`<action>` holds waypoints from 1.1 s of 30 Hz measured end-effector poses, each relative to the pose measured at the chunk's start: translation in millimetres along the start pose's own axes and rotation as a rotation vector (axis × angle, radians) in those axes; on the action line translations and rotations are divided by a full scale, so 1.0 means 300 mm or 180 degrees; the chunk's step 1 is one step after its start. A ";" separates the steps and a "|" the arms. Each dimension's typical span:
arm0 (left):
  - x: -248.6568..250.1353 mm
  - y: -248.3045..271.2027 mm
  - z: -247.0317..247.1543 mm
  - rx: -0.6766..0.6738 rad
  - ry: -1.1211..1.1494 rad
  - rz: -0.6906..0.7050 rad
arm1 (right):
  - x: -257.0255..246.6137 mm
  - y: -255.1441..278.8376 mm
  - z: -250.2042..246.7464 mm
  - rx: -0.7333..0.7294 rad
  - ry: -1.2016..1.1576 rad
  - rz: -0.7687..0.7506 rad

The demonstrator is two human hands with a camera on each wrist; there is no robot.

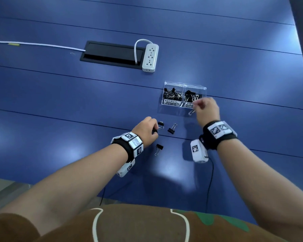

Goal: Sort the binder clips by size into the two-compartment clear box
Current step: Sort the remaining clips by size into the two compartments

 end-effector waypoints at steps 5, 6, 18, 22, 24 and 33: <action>0.101 -0.080 -0.059 0.0054 0.0089 0.0210 | -0.025 -0.153 -0.082 0.0282 0.0010 -0.0058; 0.131 -0.102 -0.073 0.0062 0.0066 0.0290 | -0.029 -0.164 -0.070 0.0211 0.0068 -0.0088; 0.444 -0.409 -0.126 0.0144 -0.0433 0.0851 | -0.023 0.272 0.259 -0.1474 0.0594 -0.0978; 0.473 -0.448 -0.044 -0.0101 -0.0536 0.0864 | 0.029 0.334 0.294 -0.1588 0.1025 -0.1010; 0.481 -0.452 -0.018 -0.0153 -0.0541 0.0875 | 0.055 0.340 0.276 -0.1578 0.0948 -0.0899; 0.369 -0.343 -0.080 0.0300 0.0020 0.0785 | 0.138 0.308 0.207 -0.1371 0.0871 -0.0399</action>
Point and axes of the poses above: each hand's wrist, its own y-axis away from the middle knuckle, its own z-axis out of the palm, x = y × z, the point moved 9 cm from there along -y, towards the middle knuckle
